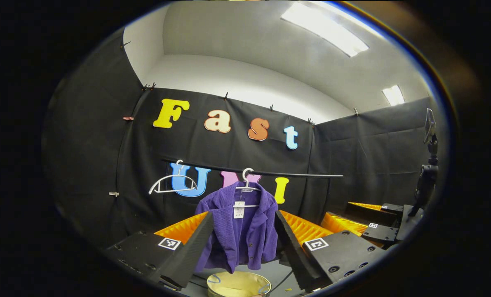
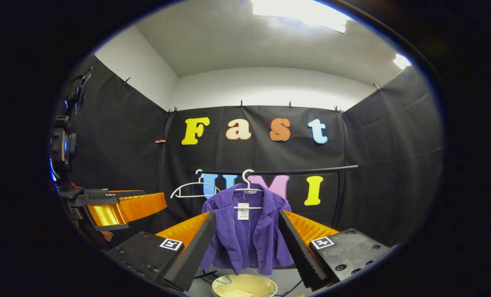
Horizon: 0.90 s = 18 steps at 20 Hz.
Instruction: Grasp the clothes on the hanger with both hands and then place them into the laundry hamper below.
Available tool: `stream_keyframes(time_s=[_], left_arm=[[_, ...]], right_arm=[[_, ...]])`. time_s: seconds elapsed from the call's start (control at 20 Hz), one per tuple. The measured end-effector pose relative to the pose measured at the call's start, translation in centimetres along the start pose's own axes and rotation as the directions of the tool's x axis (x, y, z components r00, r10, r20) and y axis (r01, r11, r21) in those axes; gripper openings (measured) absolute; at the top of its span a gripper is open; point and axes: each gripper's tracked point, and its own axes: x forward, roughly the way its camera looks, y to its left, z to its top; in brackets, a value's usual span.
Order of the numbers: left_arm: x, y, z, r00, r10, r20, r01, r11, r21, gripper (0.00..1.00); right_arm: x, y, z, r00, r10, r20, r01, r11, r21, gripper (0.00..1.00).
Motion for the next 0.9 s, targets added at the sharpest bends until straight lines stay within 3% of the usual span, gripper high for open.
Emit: stream_keyframes(time_s=[0.9], left_arm=[[0.8,2.7,-2.0,0.996,-0.076,-0.047,0.076,0.997,-0.006,0.93]], right_arm=[[0.0,1.8,-2.4,0.995,-0.087,-0.042,0.087,0.996,0.010,0.97]])
